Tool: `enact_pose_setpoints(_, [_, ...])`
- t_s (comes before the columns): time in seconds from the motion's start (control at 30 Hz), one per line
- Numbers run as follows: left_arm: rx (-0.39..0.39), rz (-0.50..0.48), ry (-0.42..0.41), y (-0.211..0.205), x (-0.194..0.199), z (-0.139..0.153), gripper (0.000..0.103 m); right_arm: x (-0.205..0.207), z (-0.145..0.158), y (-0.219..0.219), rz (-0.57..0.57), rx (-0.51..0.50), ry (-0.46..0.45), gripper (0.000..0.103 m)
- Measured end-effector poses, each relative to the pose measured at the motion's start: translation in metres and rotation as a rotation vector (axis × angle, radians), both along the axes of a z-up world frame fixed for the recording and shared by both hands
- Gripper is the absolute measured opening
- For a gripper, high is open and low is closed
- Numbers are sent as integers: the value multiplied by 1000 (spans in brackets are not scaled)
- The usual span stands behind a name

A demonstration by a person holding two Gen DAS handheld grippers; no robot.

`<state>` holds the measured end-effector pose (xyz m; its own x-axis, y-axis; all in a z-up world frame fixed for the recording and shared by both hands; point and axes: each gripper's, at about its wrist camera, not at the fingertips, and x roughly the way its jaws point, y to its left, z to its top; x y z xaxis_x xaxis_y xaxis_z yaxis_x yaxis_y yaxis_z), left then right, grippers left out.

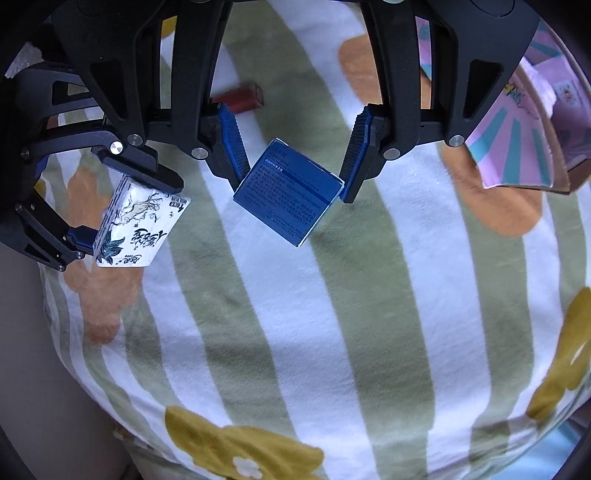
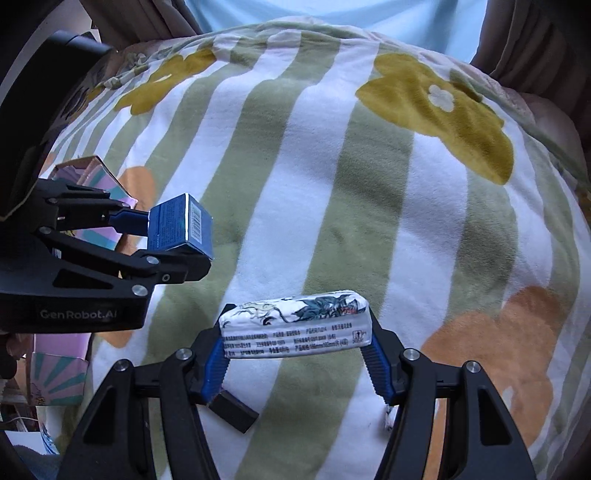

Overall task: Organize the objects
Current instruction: 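Carry the blue cube box and tissue pack over the cardboard box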

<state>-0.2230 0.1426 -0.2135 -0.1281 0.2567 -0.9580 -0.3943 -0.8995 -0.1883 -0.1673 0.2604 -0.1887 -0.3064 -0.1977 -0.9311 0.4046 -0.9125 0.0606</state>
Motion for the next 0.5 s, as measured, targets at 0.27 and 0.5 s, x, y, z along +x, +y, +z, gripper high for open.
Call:
enact_pose_setpoints(0.27, [46,71,120,-15,46,90,45,25,76,-16,-89,-3,53,59])
enact_pose_setpoints(0.5, [47,175,190,-50,97,142,45,62,131,-22,-188,-49,46,59])
